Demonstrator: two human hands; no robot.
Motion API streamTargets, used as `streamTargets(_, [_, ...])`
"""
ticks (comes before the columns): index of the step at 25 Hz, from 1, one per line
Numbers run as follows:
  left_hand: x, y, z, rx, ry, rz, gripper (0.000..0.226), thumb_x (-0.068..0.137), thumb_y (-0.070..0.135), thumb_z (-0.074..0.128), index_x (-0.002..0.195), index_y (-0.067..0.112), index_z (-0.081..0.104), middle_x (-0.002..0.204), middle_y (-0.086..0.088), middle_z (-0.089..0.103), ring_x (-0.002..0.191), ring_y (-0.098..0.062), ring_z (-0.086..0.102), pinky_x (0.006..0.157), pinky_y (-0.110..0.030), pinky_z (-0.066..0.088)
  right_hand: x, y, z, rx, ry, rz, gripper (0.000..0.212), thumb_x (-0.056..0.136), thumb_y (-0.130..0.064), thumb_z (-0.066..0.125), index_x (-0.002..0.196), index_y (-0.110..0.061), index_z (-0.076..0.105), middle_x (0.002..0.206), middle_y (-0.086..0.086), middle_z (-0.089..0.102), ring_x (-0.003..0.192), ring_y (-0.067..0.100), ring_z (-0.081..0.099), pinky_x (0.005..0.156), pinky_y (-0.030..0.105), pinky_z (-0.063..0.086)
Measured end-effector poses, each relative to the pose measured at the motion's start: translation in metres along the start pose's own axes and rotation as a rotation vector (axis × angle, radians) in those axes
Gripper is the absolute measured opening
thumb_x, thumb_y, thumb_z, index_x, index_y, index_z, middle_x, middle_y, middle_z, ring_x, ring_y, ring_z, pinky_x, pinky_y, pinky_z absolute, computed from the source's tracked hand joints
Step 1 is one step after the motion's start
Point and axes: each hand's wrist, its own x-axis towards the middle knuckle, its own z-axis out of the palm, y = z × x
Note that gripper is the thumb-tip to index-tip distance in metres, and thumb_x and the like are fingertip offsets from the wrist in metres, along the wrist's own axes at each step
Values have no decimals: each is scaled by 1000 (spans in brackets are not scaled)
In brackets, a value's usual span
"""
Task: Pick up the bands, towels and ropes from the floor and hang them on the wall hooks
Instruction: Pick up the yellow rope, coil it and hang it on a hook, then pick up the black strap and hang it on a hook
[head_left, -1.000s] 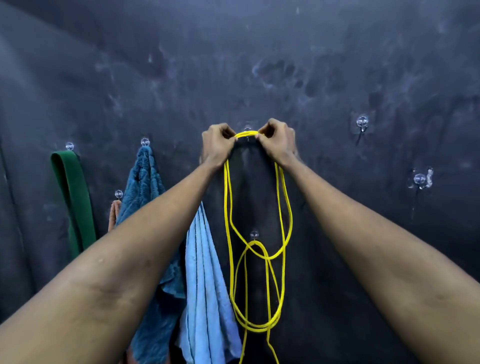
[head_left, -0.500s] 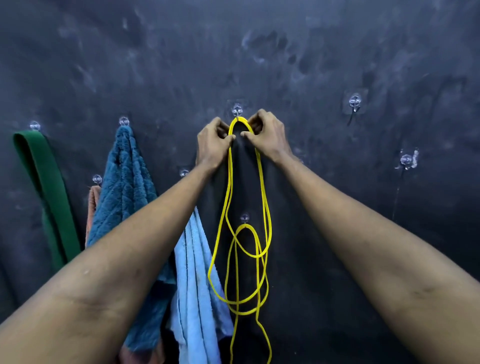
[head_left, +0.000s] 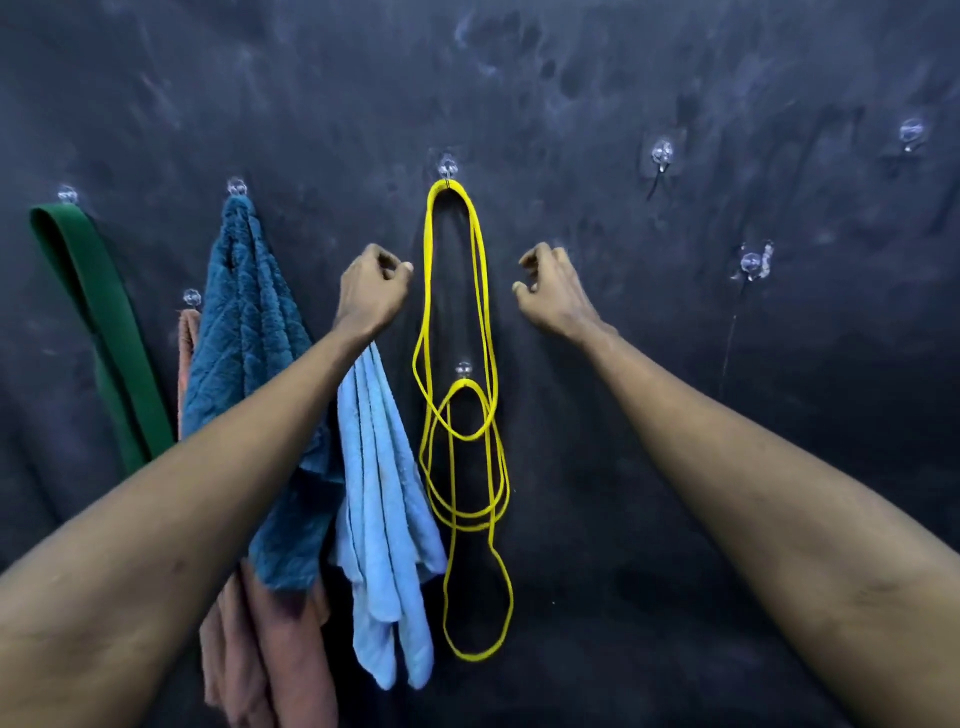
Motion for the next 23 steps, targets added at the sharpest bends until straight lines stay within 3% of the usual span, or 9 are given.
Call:
streamTargets(3, [-54,0,10,64,-202,-2,17,89,32,59,92,20,71,94,1,72,96,-19,65,76,-24,39,-46,29,-22,-84,-85,6,15,89,-21,57,103,-16,59,113,12,55,110,22,54,102,32,42])
streamTargets(5, [-90,9,28,98,-391,54,15,89,27,61,96,23,74,93,4,72,94,-13,65,78,-22,41,-83,54,-43,-142,-139,46,6,89,-20,56,92,-23,61,102,11,62,108,22,55,98,28,42])
streamTargets(8, [-135,31,67,86,-565,128,19,90,23,63,107,22,72,104,4,71,102,-11,63,88,-22,43,-146,98,-88,-227,-227,189,12,90,-19,53,88,-24,64,101,9,67,105,23,59,86,23,40])
streamTargets(13, [-169,59,125,31,-700,167,36,90,18,66,126,17,62,122,-6,67,118,-21,61,100,-29,42,-240,154,-180,-305,-208,432,15,94,-23,51,97,-20,65,107,4,71,104,22,63,81,25,43])
streamTargets(19, [-233,126,218,-28,-978,435,44,92,23,64,135,18,56,135,-8,60,127,-24,53,106,-33,38,-365,200,-292,-492,-109,763,53,96,-42,54,137,-8,53,138,13,58,129,30,53,104,31,40])
streamTargets(23, [-286,179,273,-134,-1133,554,47,92,26,63,138,20,53,139,-7,57,130,-25,51,108,-33,36,-450,197,-358,-542,8,1017,62,96,-42,56,144,-5,45,144,17,52,132,31,50,108,33,38])
